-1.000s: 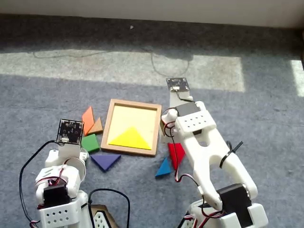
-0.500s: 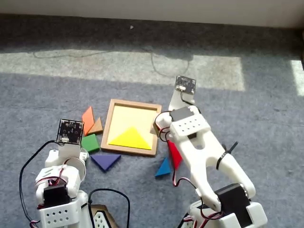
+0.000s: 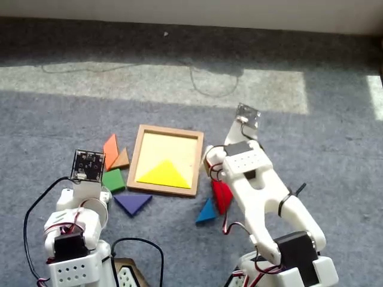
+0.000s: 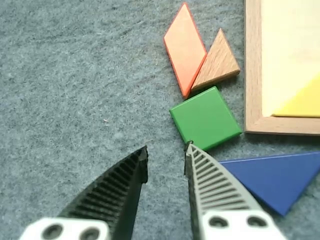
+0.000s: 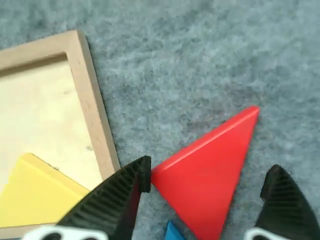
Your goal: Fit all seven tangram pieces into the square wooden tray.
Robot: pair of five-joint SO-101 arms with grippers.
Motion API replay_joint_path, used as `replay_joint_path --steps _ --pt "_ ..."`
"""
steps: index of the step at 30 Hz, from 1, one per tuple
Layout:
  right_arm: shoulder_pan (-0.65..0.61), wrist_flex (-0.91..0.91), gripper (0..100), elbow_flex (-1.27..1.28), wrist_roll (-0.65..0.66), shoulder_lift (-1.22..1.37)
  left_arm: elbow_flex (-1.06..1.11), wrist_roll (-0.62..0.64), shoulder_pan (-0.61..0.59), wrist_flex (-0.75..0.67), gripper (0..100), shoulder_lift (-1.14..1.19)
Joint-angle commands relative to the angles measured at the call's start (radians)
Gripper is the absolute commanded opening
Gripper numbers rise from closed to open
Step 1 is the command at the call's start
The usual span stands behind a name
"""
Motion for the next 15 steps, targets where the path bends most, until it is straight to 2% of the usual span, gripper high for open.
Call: replay_joint_path --steps 1,15 --pt "-0.007 -0.018 33.9 0.025 -0.003 -0.007 -0.005 -0.012 -0.008 -0.002 15 -0.031" --pt "-0.038 -0.068 33.9 0.064 -0.003 -0.007 -0.005 -0.012 -0.008 -0.002 15 -0.031"
